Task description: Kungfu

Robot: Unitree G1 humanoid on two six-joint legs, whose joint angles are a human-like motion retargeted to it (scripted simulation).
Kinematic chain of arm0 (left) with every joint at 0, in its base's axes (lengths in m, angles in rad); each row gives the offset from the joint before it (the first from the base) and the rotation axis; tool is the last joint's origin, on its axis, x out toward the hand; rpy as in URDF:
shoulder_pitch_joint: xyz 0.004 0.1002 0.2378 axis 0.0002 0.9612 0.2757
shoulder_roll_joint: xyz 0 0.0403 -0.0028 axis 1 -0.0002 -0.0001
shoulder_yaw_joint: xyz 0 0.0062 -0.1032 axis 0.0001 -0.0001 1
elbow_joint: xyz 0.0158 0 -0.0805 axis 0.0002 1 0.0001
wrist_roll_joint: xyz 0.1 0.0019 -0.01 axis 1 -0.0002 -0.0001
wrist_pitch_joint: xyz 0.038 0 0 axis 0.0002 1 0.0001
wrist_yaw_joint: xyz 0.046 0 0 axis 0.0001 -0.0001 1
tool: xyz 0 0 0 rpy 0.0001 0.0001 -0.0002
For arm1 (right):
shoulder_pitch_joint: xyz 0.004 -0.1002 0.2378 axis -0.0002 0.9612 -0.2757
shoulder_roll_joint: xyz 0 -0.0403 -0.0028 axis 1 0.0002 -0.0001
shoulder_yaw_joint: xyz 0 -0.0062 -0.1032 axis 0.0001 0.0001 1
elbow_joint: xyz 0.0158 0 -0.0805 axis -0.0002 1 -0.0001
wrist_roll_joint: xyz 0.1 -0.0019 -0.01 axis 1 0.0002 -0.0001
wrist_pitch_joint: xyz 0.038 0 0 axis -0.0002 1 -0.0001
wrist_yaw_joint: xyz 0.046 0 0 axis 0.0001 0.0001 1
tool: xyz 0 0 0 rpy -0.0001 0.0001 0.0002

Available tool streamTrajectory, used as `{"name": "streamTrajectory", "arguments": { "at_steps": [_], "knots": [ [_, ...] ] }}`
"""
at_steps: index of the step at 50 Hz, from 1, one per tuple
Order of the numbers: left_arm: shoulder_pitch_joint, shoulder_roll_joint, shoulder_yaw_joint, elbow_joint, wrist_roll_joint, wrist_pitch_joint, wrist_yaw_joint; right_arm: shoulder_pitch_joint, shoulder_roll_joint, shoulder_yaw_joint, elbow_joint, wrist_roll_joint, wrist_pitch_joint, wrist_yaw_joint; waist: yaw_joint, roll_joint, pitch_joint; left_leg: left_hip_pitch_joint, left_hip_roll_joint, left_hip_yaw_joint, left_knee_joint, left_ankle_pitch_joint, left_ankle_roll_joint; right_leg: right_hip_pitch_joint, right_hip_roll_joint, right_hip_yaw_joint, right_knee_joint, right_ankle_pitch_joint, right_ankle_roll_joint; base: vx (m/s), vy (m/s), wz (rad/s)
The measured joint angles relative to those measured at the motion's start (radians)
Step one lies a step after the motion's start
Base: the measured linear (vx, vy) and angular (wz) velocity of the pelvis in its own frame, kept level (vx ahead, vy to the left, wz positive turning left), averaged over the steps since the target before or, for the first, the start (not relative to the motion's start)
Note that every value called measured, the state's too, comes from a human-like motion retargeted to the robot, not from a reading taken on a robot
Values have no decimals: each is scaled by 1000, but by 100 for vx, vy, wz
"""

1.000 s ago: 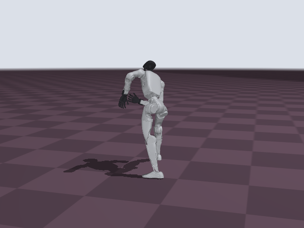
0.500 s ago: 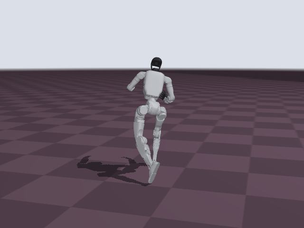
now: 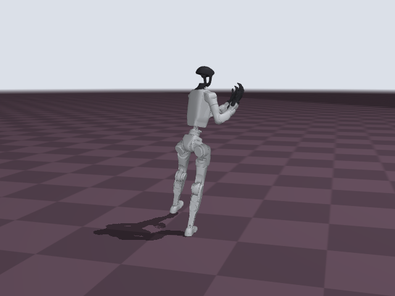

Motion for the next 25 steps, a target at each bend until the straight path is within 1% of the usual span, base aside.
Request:
{"name": "streamTrajectory", "arguments": {
  "at_steps": [2, 5, 6, 7, 8, 9, 10, 11, 12, 13, 15, 17, 18, 19, 20, 22, 23, 25],
  "knots": [
    [17, -56, -10, -14, -39, -5, -2, 24, 24, 27, -20, 36, -12, 13, -24, 19, 10, 25, 24, 26, -50, 14, 28, 5, -10, 46, 37, -35, 12, 45, 64, -231],
    [34, -124, -25, -41, -92, -11, -26, 58, 58, 61, -51, 101, -27, 42, -68, 55, 37, 36, 42, 59, 7, -9, 58, 11, -39, 99, 77, -82, 37, 45, 84, -190],
    [35, -140, -31, -49, -101, -16, -31, 61, 60, 67, -59, 121, -36, 48, -65, 66, 50, 54, 50, 110, 32, -6, 37, 12, -52, 117, 90, -93, 58, 43, 102, -209],
    [38, -153, -38, -57, -109, -22, -34, 64, 61, 71, -66, 141, -43, 54, -61, 84, 62, 71, 65, 156, 52, 24, 0, 9, -60, 122, 104, -101, 84, 48, 108, -224],
    [43, -163, -45, -63, -114, -30, -33, 69, 58, 69, -71, 160, -51, 59, -55, 115, 73, 86, 91, 194, 62, 106, -72, -1, -59, 99, 121, -103, 117, 59, 109, -219],
    [54, -166, -49, -69, -116, -35, -31, 80, 55, 65, -74, 173, -60, 67, -42, 159, 69, 11, 132, 142, 160, 117, -118, -31, -59, 37, 126, -89, 151, 73, 112, -216],
    [67, -165, -52, -76, -116, -39, -28, 94, 54, 60, -77, 183, -71, 76, -26, 209, 56, -109, 182, 45, 302, 91, -151, -71, -60, -44, 124, -66, 187, 66, 99, -253],
    [73, -147, -34, -81, -111, -35, -27, 107, 61, 74, -81, 166, -84, 69, 15, 168, 43, -68, 181, 138, 339, 64, -138, -101, -131, -75, 145, -52, 221, 49, 87, -263],
    [78, -124, -15, -86, -103, -31, -28, 114, 68, 91, -82, 144, -100, 57, 41, 144, 41, -44, 187, 198, 375, 38, -129, -117, -189, -130, 151, -33, 246, 25, 76, -219],
    [83, -93, 7, -93, -91, -29, -30, 111, 77, 115, -75, 110, -121, 34, 38, 157, 63, -56, 207, 191, 411, 13, -128, -106, -219, -235, 129, -8, 254, 17, 76, -135],
    [98, -32, 68, -108, -29, -35, -39, 88, 69, 153, -60, 50, -150, -33, 53, 156, 69, -80, 227, 214, 510, -59, -114, -100, -299, -407, 85, 42, 273, 14, 72, -60],
    [132, 27, 108, -127, 50, -46, -36, 71, 36, 158, -55, -20, -135, -76, 104, 124, 25, -119, 196, 227, 558, -88, -94, -93, -373, -514, 46, 69, 270, 26, 58, 27],
    [149, 63, 125, -138, 74, -50, -33, 62, 17, 156, -54, -60, -125, -81, 135, 90, 3, -118, 162, 242, 555, -90, -89, -78, -420, -548, 21, 79, 255, 21, 37, 119],
    [165, 107, 142, -150, 98, -49, -32, 46, 0, 153, -57, -111, -107, -93, 155, 60, -13, -130, 121, 232, 549, -86, -86, -51, -455, -570, -10, 92, 272, 19, 35, 188],
    [180, 155, 159, -161, 123, -45, -33, 26, -17, 149, -60, -166, -85, -107, 171, 31, -27, -149, 76, 211, 540, -80, -83, -19, -485, -587, -44, 106, 304, 17, 27, 271],
    [205, 272, 220, -175, 186, -17, -53, -59, -44, 167, -62, -311, -13, -162, 190, -9, -47, -208, -29, 118, 508, -45, -76, 64, -476, -634, -102, 114, 320, 13, 3, 348],
    [216, 335, 256, -179, 223, -5, -65, -120, -60, 183, -52, -381, 30, -188, 205, -38, -58, -229, -86, 76, 485, -22, -76, 101, -486, -687, -124, 115, 317, 16, -9, 389],
    [240, 462, 330, -175, 317, 18, -74, -252, -114, 188, -7, -457, 116, -196, 249, -123, -92, -265, -190, 39, 444, 13, -70, 148, -520, -816, -145, 110, 323, 20, -21, 408]
  ]
}}
